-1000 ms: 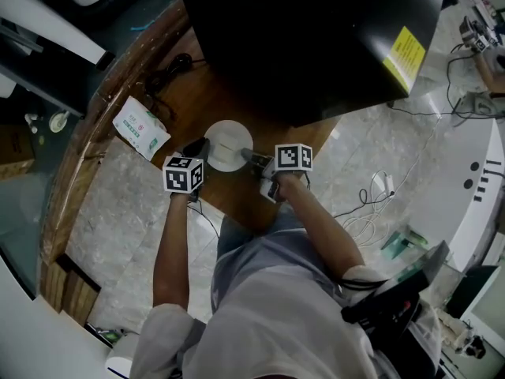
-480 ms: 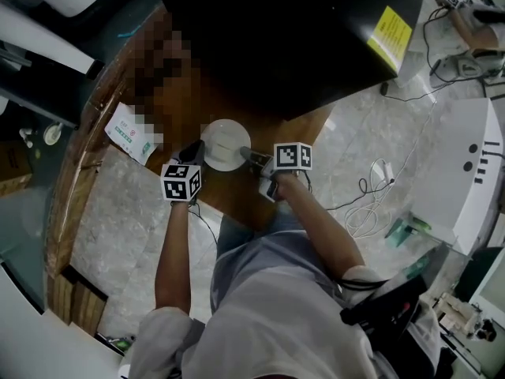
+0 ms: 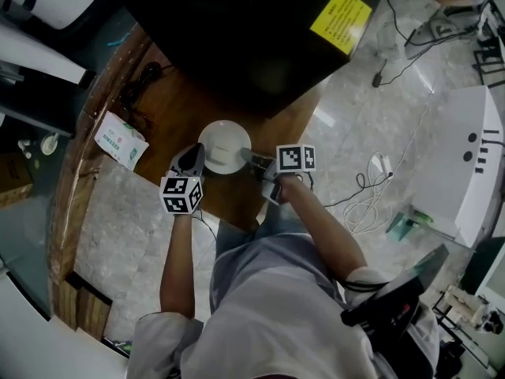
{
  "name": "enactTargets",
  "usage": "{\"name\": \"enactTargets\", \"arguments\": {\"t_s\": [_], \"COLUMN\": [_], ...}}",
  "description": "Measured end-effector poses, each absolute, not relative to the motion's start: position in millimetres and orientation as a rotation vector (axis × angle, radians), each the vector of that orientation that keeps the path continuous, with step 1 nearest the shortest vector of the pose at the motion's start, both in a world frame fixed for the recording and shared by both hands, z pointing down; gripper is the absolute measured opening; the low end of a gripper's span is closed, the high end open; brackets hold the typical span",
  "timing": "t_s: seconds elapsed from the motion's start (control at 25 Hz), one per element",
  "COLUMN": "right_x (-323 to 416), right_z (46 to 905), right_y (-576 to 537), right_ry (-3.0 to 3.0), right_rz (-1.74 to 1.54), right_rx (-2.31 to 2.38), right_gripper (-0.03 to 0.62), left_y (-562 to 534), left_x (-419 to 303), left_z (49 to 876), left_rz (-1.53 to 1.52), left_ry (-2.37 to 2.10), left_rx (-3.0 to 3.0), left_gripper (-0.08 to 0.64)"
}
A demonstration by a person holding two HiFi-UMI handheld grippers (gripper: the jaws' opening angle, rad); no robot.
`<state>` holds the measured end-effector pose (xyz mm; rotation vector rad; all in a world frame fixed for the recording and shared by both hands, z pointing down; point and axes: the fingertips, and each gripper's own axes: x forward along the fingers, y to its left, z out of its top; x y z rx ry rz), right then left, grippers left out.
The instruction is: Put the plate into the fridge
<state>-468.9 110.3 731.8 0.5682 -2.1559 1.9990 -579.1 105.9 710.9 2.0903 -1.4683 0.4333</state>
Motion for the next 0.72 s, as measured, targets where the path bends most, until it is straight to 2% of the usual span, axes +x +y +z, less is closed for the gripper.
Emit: {"name": "enactTargets", "arguments": {"t_s": [0.32,0.72], "right_x": [-326.7,-219.9], "right_z": [695.3,665.3], "right_y": [120.9,134.3], "right_ry": [-2.153,-2.163], "right_rz": [2.024,1.946], "right_rx": [0.486,0.415], "right_gripper": [0.023,0.023], "left_y": [113.8,128.4], "left_x": [-427.3,-312.4], "left_z": [666.0,630.4], "left_rz": [0.427,0.4], "left_ry": [-1.51,-1.514], "left_rx": [2.175,2.227], "left_gripper": [0.02,0.02]}}
